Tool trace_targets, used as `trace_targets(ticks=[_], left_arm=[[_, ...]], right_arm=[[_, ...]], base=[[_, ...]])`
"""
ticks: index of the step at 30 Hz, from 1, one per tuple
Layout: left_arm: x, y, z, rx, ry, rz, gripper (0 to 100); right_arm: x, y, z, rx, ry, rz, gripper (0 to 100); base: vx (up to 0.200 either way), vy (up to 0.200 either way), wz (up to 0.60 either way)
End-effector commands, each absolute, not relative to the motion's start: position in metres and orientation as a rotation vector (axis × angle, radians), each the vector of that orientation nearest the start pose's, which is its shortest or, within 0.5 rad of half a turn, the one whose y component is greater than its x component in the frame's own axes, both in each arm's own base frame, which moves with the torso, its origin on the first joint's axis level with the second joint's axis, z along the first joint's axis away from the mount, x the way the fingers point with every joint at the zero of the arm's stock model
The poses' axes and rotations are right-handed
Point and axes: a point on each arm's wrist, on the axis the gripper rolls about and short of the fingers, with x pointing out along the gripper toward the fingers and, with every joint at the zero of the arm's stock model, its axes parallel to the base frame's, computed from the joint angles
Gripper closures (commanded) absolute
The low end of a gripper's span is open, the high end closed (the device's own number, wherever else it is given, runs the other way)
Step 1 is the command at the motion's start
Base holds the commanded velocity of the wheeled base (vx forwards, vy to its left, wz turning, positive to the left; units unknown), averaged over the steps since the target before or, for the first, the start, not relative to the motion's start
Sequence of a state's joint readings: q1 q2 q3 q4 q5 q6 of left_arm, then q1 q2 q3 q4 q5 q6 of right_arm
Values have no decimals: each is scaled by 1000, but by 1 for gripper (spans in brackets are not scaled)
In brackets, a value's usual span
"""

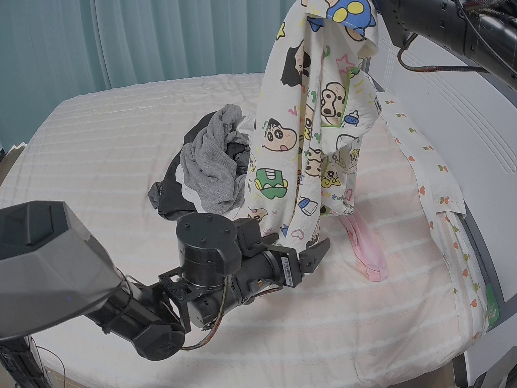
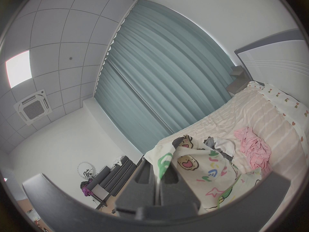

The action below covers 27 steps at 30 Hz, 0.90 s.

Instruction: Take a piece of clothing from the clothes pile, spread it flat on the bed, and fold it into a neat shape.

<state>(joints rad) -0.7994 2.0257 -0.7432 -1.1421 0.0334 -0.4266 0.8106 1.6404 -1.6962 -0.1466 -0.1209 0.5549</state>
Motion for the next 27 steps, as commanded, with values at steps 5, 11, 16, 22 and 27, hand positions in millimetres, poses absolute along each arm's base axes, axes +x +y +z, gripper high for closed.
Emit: trace_targets(ticks=[5, 11, 16, 22, 27], left_arm=[[261, -274, 99, -348, 295, -736, 100], [258, -280, 91, -338, 318, -746, 100], [255, -275, 89, -332, 331, -738, 100], [232, -251, 109, -336, 323, -742, 100], [216, -230, 130, -355, 286, -745, 100]], right_arm=[[203, 210, 405, 624, 11, 724, 100], [203, 210, 405, 624, 11, 724, 100], [203, 206, 406, 626, 5, 718, 100], [217, 184, 408, 624, -28, 632, 100], [228, 164, 405, 616, -30, 552, 100]], base=[[0, 0, 0], [0, 0, 0], [0, 0, 0], [0, 0, 0], [0, 0, 0]])
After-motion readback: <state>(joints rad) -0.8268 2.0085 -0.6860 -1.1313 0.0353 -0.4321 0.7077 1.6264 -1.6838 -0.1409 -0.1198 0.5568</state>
